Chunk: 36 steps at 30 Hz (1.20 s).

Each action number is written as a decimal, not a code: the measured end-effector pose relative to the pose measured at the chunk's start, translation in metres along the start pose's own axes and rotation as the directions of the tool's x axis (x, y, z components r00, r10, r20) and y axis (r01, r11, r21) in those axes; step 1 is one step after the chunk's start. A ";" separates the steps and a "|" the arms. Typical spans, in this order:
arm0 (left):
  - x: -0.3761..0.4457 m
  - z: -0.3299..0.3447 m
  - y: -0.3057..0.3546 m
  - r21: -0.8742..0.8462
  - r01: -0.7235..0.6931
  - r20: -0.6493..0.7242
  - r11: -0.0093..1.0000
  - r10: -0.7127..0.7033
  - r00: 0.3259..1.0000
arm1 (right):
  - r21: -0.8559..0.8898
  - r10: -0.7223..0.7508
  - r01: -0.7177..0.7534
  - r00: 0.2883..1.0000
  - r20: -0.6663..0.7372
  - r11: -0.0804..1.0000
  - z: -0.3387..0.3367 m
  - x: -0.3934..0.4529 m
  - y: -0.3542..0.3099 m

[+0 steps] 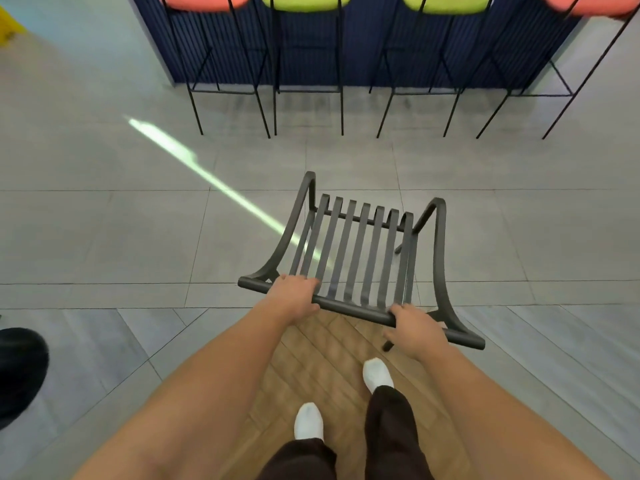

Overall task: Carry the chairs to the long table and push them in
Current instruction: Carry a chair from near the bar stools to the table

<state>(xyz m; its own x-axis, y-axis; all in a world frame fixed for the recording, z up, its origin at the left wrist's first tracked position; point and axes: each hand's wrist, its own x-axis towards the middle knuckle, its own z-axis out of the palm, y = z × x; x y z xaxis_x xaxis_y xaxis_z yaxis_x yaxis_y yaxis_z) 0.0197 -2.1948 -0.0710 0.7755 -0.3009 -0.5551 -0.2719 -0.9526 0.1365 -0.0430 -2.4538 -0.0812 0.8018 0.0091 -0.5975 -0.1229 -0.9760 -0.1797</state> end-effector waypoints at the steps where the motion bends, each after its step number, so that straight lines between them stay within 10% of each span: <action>1: 0.006 0.000 0.001 0.024 0.003 0.045 1.000 -0.004 0.999 | -0.011 -0.008 0.008 1.000 0.015 1.000 0.003 0.006 0.001; 13: 0.041 0.011 0.013 0.142 0.057 0.255 0.988 -0.092 0.963 | -0.106 -0.065 0.073 0.995 0.075 0.992 0.008 0.042 0.005; 36: 0.003 0.033 0.045 -0.013 0.200 0.105 0.980 -0.198 0.975 | -0.233 -0.283 0.296 0.955 0.087 0.926 -0.001 0.044 0.032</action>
<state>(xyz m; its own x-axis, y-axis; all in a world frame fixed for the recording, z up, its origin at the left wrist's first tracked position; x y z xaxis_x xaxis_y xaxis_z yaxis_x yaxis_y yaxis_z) -0.0088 -2.2368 -0.0936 0.7496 -0.0999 -0.6543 -0.1037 -0.9941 0.0329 -0.0111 -2.4850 -0.1129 0.7496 0.3041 -0.5879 0.2599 -0.9521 -0.1611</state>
